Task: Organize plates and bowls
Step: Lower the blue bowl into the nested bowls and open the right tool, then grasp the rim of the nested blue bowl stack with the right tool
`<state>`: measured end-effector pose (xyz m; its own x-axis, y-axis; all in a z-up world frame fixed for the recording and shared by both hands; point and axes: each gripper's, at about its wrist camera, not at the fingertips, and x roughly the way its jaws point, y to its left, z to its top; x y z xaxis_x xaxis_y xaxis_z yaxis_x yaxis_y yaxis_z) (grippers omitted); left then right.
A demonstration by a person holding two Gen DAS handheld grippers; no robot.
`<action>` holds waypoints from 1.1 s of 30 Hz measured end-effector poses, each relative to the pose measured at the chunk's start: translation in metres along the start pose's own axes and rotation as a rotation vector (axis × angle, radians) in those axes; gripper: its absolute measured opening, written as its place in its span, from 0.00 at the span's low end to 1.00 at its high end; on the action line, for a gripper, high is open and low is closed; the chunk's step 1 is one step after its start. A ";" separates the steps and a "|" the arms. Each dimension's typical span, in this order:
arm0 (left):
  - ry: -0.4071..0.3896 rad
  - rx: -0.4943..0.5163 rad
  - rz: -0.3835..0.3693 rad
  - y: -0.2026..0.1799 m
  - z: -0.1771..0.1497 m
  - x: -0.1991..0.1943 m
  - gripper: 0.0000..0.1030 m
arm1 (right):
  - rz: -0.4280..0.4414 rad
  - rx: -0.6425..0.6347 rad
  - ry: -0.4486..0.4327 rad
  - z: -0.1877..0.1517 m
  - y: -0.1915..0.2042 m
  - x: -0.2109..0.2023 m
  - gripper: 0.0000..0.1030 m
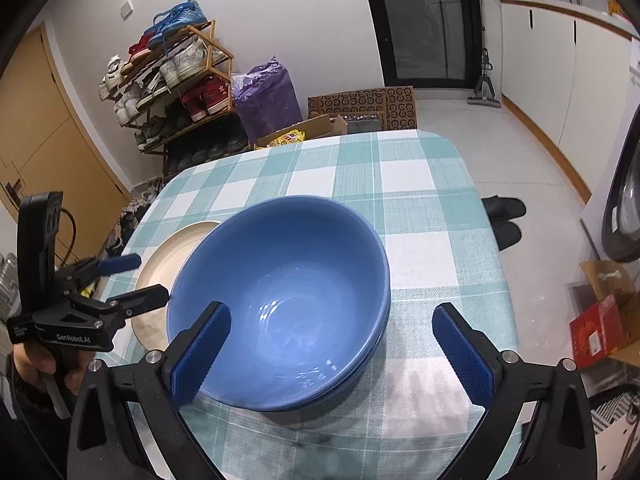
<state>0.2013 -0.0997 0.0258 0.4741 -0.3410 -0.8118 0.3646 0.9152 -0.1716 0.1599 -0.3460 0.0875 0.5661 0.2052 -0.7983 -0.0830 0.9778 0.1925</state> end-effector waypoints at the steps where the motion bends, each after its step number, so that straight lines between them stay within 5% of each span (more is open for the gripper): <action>1: -0.003 -0.017 -0.006 0.001 -0.001 0.000 1.00 | 0.005 0.007 0.003 -0.001 -0.001 0.001 1.00; 22: -0.026 -0.081 -0.049 -0.028 0.000 0.023 0.99 | 0.120 0.113 0.028 -0.020 -0.015 0.033 0.97; 25: -0.026 -0.066 -0.056 -0.033 0.000 0.025 0.96 | 0.130 0.118 0.033 -0.019 -0.017 0.035 0.85; 33: -0.021 -0.032 -0.096 -0.041 0.000 0.027 0.79 | 0.149 0.141 0.035 -0.020 -0.022 0.038 0.79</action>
<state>0.1988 -0.1464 0.0111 0.4549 -0.4317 -0.7789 0.3831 0.8844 -0.2664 0.1672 -0.3593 0.0411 0.5270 0.3514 -0.7738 -0.0470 0.9212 0.3863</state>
